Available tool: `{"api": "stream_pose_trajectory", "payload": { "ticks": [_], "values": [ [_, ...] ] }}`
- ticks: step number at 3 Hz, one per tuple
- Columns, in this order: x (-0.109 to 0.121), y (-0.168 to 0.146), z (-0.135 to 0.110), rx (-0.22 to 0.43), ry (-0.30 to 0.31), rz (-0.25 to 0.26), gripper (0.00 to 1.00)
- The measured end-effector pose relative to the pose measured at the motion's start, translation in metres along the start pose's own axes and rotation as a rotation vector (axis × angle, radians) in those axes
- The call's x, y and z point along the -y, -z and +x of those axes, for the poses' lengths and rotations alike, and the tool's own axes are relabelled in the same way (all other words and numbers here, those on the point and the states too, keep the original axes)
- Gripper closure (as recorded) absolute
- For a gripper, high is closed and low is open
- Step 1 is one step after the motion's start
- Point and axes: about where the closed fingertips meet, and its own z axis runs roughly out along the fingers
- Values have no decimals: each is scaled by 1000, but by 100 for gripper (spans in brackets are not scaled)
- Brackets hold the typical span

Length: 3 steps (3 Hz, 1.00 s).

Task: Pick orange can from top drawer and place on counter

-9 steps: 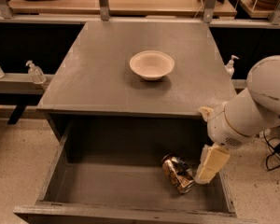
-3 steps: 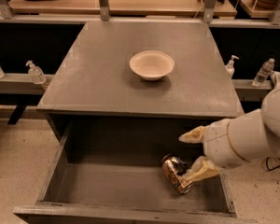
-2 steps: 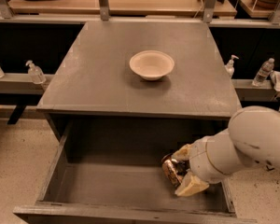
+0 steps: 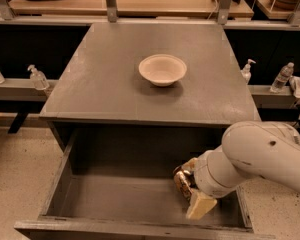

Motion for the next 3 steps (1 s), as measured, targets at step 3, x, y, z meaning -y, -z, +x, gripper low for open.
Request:
{"api": "stream_pose_trajectory", "payload": {
  "ticks": [3],
  "values": [
    [20, -51, 9, -68, -164, -70, 32]
  ]
}}
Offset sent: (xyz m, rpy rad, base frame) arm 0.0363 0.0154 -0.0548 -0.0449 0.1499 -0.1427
